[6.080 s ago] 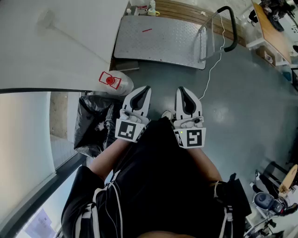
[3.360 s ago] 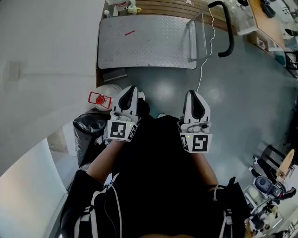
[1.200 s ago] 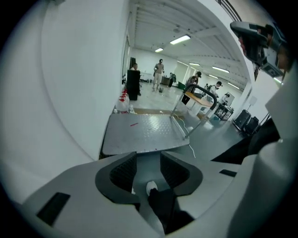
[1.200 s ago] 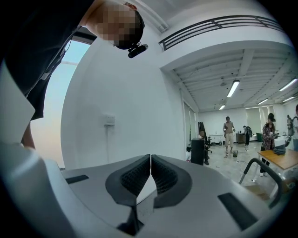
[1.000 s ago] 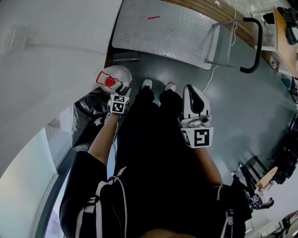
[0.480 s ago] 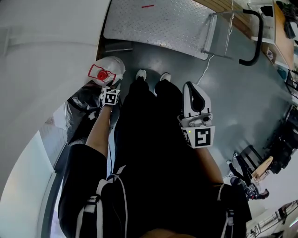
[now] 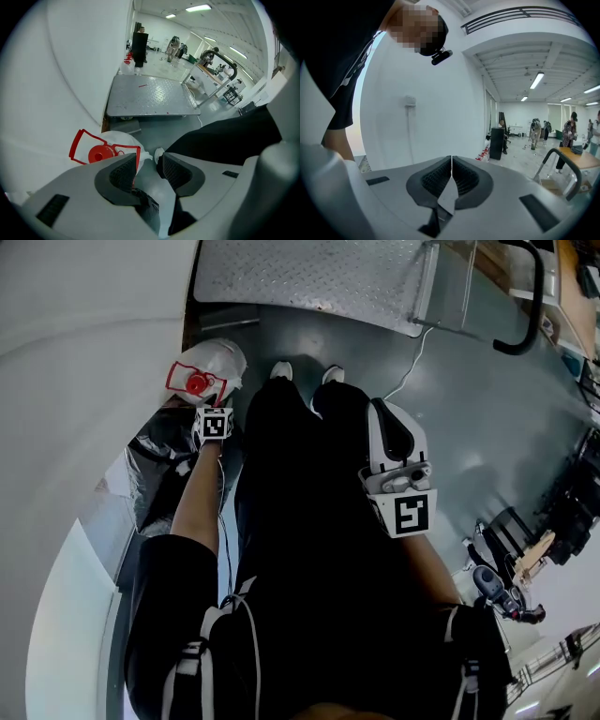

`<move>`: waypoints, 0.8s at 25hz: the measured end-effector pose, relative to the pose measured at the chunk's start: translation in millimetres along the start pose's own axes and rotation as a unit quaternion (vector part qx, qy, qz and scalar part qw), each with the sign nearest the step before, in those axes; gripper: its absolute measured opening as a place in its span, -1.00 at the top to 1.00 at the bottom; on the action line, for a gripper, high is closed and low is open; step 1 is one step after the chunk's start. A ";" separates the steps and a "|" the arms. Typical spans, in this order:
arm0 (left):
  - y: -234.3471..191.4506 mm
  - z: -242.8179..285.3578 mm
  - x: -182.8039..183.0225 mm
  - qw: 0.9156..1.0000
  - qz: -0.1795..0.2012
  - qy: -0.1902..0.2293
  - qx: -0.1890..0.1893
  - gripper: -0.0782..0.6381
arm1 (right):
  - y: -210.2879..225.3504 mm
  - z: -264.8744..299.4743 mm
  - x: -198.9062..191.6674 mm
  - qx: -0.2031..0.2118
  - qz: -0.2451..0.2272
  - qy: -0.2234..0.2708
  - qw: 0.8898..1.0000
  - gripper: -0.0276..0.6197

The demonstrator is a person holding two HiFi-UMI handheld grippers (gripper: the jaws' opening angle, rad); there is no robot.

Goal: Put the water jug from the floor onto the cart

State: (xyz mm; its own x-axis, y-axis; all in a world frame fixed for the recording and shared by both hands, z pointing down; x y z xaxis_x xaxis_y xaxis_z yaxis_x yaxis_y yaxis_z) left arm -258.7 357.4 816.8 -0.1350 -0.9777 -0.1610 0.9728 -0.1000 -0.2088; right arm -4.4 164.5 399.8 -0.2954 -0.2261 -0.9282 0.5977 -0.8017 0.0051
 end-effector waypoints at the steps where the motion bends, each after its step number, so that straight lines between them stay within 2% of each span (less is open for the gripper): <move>1: -0.5 4.1 -0.9 1.000 0.001 -0.003 0.001 0.29 | -2.6 1.3 0.9 0.000 -0.014 0.001 1.000 0.85; 5: -7.7 23.0 -9.8 1.000 0.006 -0.016 0.006 0.29 | -15.8 4.0 -4.2 0.015 -0.047 -0.003 0.999 0.85; 11: -22.0 53.3 -13.0 1.000 -0.001 -0.024 0.001 0.29 | -8.0 14.3 -21.5 -0.001 -0.022 -0.009 1.000 0.85; 20: -28.2 81.8 -10.1 0.998 0.015 -0.057 0.000 0.29 | 6.3 12.5 -39.0 -0.025 -0.003 -0.031 0.999 0.85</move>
State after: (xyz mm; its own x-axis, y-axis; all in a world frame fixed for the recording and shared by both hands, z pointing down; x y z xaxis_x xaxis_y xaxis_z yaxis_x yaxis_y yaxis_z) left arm -269.3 355.0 903.3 -0.0838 -0.9949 -0.0560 0.9762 -0.0707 -0.2048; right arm 1.5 161.3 440.7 -0.3439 -0.2554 -0.9036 0.6311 -0.7754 -0.0210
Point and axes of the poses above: the fingertips, and each gripper's own axes: z forward along the fingers, y to its right, x out of its top, the point moved 6 cm from there along -z, backward along the fingers, and after that the axes turned 4 degrees about -y, right-handed, at the moved point
